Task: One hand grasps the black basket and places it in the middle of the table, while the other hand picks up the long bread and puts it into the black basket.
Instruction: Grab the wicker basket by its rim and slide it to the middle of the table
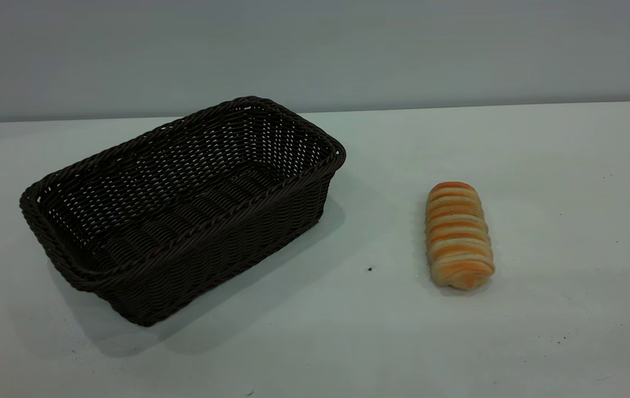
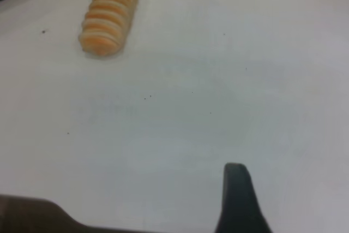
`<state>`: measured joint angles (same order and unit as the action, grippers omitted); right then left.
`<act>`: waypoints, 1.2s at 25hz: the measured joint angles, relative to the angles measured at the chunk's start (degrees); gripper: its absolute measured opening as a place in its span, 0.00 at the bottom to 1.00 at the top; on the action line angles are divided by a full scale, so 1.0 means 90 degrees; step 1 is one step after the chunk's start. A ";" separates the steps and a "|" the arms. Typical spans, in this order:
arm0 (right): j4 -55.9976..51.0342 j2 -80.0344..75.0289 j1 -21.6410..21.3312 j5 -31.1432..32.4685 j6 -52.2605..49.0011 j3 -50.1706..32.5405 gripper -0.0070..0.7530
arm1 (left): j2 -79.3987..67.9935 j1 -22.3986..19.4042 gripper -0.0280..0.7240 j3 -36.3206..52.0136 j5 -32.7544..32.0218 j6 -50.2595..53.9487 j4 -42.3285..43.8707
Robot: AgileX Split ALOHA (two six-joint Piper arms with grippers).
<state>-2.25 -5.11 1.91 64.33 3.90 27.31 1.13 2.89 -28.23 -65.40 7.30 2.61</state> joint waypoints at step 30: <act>0.0000 0.0000 0.0000 0.0000 0.0000 0.0000 0.63 | 0.0000 0.0000 0.56 0.0000 0.0017 -0.0288 0.0756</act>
<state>-2.25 -5.11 1.91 64.33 3.90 27.31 1.13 2.89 -28.23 -65.24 4.70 9.41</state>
